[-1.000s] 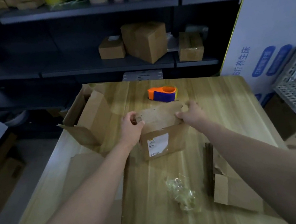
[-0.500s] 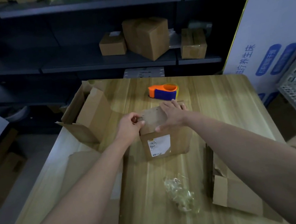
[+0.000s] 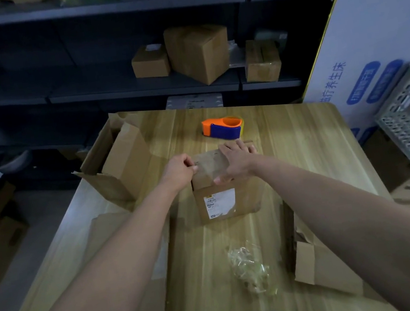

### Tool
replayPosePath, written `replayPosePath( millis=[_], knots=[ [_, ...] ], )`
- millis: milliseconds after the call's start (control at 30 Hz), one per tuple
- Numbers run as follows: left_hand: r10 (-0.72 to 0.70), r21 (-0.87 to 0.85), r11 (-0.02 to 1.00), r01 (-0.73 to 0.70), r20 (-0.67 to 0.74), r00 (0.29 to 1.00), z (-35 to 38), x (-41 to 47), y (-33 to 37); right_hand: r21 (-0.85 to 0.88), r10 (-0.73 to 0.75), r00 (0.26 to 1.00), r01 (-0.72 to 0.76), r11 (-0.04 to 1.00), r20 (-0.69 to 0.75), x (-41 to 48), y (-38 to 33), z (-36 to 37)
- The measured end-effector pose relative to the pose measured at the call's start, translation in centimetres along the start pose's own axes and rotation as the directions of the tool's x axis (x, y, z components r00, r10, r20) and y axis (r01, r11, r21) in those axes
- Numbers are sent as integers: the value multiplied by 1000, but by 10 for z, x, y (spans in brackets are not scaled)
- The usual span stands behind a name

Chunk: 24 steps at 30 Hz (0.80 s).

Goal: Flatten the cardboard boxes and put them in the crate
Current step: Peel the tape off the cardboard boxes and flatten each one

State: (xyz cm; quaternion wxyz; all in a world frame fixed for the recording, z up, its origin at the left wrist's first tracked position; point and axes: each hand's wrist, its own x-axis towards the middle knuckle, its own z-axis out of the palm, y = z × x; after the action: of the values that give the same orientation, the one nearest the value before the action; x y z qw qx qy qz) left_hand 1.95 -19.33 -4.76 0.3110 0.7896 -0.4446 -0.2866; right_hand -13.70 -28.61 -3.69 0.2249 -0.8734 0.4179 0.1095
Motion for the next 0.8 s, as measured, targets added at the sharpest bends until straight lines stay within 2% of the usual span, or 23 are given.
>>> replayPosePath(
  millis=[133,267,467,633,800],
  knots=[
    [1,-10,1000,-1,14,1000,2,1,-1,-1,6,1000,-6,1000,-7,-1,-2,0],
    [117,-30,992,-122,-117,986,7,-7,-9,-3,9,1000,-9,1000,8,-1,-5,-3],
    [141,53,990,-134,-188,972,11,-11,-8,-1,15,1000,-15,1000,15,-2,-6,-3],
    [66,70,996,-55,-164,984,10,-3,1,0,25,1000,-25,1000,8,-2,-5,-2],
    [79,253,966,-55,-85,993,6,2,7,-4,13,1000,-13,1000,-1,-1,-5,-2]
  ],
)
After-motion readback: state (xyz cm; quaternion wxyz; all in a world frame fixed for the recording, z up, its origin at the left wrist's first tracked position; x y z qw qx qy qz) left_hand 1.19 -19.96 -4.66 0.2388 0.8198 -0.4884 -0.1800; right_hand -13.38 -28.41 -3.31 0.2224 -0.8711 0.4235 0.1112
